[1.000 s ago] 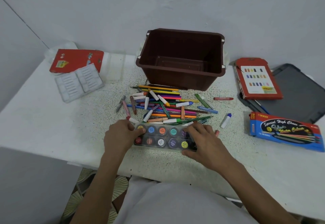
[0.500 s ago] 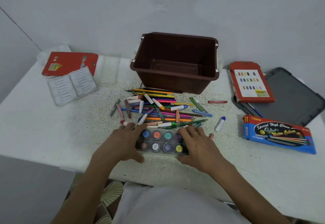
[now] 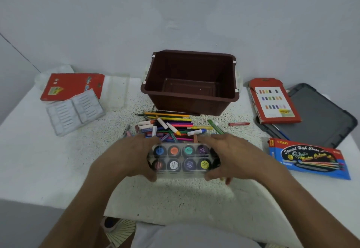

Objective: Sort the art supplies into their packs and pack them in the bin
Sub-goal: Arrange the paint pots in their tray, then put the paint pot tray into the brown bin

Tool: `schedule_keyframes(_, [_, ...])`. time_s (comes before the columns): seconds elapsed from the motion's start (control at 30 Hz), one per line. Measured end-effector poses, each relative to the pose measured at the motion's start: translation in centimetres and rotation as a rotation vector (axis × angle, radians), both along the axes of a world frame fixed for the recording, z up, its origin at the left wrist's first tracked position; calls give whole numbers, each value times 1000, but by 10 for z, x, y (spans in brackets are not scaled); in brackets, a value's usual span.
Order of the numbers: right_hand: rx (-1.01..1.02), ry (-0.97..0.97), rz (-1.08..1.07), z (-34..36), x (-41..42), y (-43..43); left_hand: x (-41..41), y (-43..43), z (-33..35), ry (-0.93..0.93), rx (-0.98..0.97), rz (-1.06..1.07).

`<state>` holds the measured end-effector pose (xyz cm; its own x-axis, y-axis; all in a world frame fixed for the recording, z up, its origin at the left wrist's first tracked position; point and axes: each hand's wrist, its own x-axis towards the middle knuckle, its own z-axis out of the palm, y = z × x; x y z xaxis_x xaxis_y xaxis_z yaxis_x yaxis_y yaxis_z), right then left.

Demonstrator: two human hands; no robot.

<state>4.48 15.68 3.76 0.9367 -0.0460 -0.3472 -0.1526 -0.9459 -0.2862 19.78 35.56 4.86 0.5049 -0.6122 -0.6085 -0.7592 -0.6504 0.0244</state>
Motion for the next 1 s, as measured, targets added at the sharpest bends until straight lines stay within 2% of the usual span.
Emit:
schedule_keyframes(0.3, [-161, -198, -87, 67, 47, -56, 61, -54, 72, -161, -268, -46])
schedule_keyframes(0.53, [-295, -278, -184, 50, 109, -105, 129, -120, 61, -287, -409, -90])
schedule_keyframes(0.67, [-372, -209, -188, 16, 137, -122, 156, -146, 18, -281, -363, -123])
schedule_keyframes(0.8, [-407, -136, -117, -17, 153, -129, 172, -161, -22, -271, -229, -200])
schedule_keyframes(1.0, [-465, -134, -31, -37, 160, -139, 179, -170, -50, -298, -109, -323])
